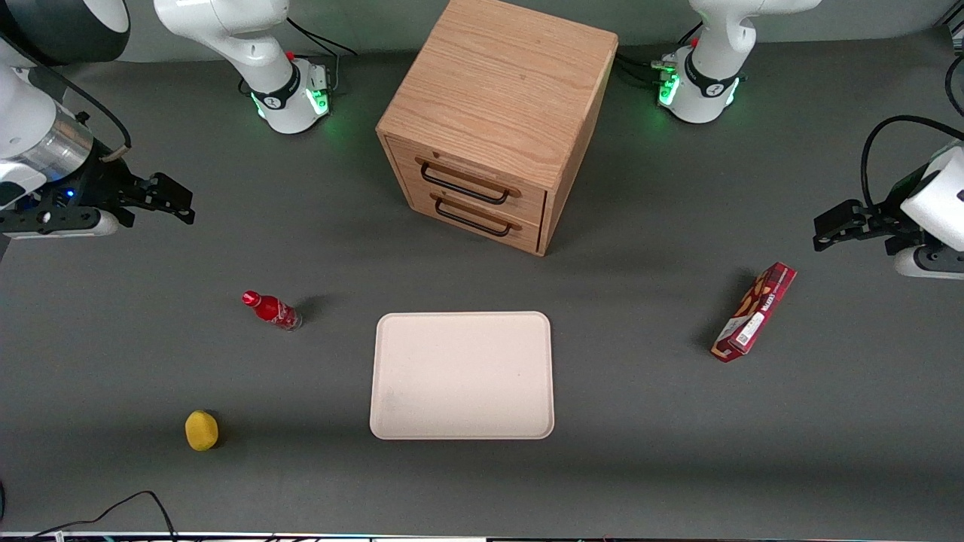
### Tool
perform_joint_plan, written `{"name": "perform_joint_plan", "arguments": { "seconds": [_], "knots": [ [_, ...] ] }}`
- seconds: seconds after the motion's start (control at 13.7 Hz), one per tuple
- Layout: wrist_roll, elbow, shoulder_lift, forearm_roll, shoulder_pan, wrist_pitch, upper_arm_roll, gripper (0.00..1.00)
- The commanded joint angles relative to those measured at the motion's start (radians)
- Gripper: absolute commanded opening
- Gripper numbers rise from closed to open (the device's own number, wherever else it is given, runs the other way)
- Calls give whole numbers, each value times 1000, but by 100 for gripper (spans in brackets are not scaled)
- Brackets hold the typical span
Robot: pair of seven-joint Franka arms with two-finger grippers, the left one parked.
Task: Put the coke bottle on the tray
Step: 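Lower the open right gripper over the red Coca-Cola bottle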
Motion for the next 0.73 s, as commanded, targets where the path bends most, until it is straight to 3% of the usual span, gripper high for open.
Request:
{"name": "perform_joint_plan", "arguments": {
  "seconds": [0.0, 0.29, 0.66],
  "knots": [
    [-23, 49, 21, 20, -32, -37, 8, 100],
    [-9, 150, 90, 27, -32, -105, 12, 100],
    [-17, 149, 142, 30, -34, -93, 13, 100]
  ]
}}
